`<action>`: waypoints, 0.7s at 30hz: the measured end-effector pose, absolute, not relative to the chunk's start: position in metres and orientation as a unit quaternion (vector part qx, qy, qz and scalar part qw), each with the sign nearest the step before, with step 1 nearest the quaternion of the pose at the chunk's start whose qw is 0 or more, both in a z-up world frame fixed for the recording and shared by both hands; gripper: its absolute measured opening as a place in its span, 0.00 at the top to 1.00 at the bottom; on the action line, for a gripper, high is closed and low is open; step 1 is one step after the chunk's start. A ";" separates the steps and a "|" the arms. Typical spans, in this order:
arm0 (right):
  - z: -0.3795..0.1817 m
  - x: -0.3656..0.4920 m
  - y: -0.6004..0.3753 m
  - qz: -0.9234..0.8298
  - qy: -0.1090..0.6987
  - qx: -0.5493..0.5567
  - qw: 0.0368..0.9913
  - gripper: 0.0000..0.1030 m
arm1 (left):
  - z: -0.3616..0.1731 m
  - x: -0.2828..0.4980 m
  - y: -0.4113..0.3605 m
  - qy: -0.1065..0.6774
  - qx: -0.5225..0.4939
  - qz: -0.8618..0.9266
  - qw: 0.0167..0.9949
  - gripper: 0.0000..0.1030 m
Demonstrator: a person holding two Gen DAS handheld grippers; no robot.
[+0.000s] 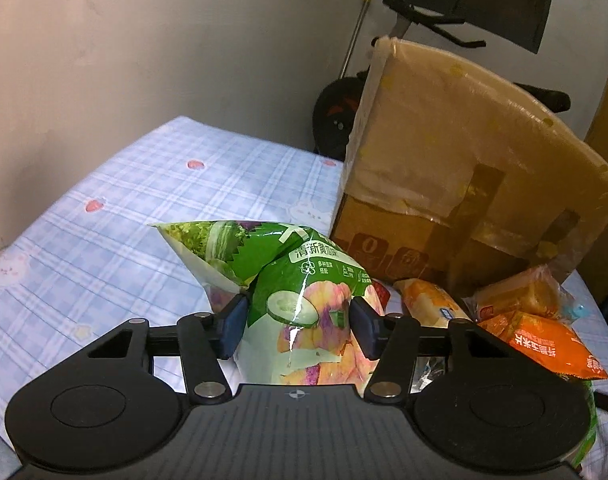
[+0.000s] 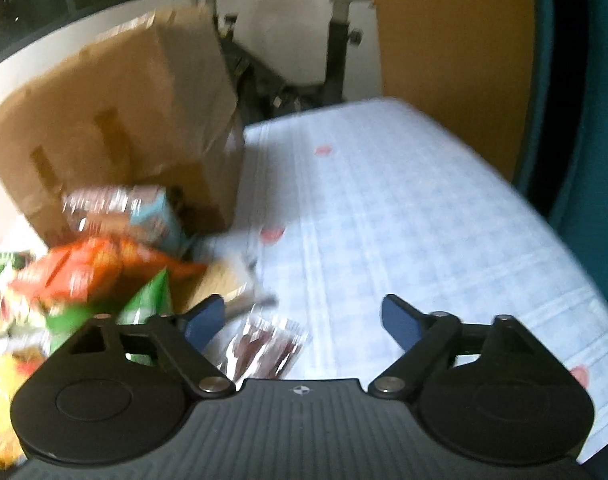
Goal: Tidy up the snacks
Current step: 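Lower the left tool onto the green cucumber chip bag while the right tool approaches the brown sachet, then close the left tool on the green bag while the right tool grasps the brown sachet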
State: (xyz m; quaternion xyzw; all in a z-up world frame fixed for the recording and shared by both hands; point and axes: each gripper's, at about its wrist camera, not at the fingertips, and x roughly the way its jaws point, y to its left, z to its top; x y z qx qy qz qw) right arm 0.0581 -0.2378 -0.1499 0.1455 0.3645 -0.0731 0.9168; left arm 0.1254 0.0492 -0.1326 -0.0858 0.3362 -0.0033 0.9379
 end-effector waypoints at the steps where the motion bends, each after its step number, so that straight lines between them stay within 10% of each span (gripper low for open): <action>1: -0.154 0.058 -0.237 -0.066 0.374 0.156 0.912 0.29 | -0.131 0.123 0.050 0.332 -0.085 -0.004 0.939 0.44; 8: -0.175 0.063 -0.221 -0.036 0.396 0.144 0.906 0.45 | -0.125 0.112 0.051 0.316 -0.084 -0.009 0.945 0.45; 12: -0.178 0.068 -0.222 -0.049 0.392 0.100 0.913 0.89 | -0.126 0.110 0.048 0.310 -0.079 -0.013 0.947 0.48; 17: -0.183 0.073 -0.244 -0.084 0.387 0.120 0.910 0.91 | -0.132 0.110 0.047 0.316 -0.077 -0.013 0.945 0.48; 21: -0.177 0.070 -0.247 -0.068 0.392 0.155 0.904 0.70 | -0.136 0.112 0.051 0.324 -0.088 -0.013 0.942 0.49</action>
